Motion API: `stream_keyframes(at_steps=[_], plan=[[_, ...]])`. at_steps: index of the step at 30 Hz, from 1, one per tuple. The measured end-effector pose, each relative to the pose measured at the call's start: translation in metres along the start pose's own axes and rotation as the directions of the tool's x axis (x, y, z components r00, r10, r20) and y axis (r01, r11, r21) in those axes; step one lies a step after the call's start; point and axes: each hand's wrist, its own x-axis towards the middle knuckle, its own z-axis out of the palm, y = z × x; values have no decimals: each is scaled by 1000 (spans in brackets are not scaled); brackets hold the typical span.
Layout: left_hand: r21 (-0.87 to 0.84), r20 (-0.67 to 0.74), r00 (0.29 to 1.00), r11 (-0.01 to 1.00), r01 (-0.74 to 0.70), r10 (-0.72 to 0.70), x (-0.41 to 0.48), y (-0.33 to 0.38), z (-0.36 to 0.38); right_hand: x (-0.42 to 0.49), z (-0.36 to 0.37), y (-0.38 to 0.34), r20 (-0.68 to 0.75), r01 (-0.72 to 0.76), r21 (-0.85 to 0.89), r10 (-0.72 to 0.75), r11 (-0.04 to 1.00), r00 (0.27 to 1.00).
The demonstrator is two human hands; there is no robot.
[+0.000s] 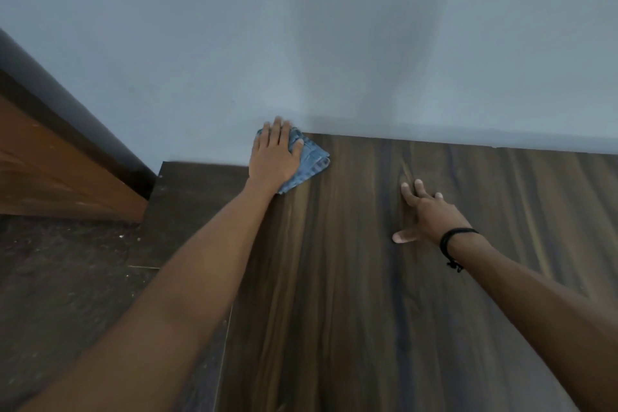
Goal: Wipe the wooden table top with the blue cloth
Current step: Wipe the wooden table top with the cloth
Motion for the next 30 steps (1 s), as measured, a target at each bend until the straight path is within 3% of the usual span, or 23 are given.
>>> stream_keyframes(at_steps=[3, 8, 14, 20, 25, 27, 30], plan=[[-14, -22, 1000, 1000, -6, 6, -9, 8, 2, 3, 1, -2, 2, -4, 3, 4, 1000, 1000], [36, 29, 986, 985, -168, 167, -32, 27, 11, 7, 1, -4, 4, -14, -15, 14, 1000, 1000], [4, 22, 992, 993, -121, 121, 7, 51, 8, 3, -1, -3, -1, -22, -11, 22, 1000, 1000], [2, 118, 924, 930, -367, 365, -156, 73, 39, -6, -3, -6, -22, 1, -41, -2, 999, 1000], [-22, 173, 796, 810, -586, 580, -356, 70, 64, -10, -2, -8, -23, -3, -23, 2, 1000, 1000], [11, 206, 773, 788, -615, 600, -386, 66, 64, -12, -2, -9, -29, -6, -21, 5, 1000, 1000], [8, 223, 789, 808, -589, 573, -356, 65, 56, -14, 2, -9, -46, -4, -25, 3, 1000, 999]])
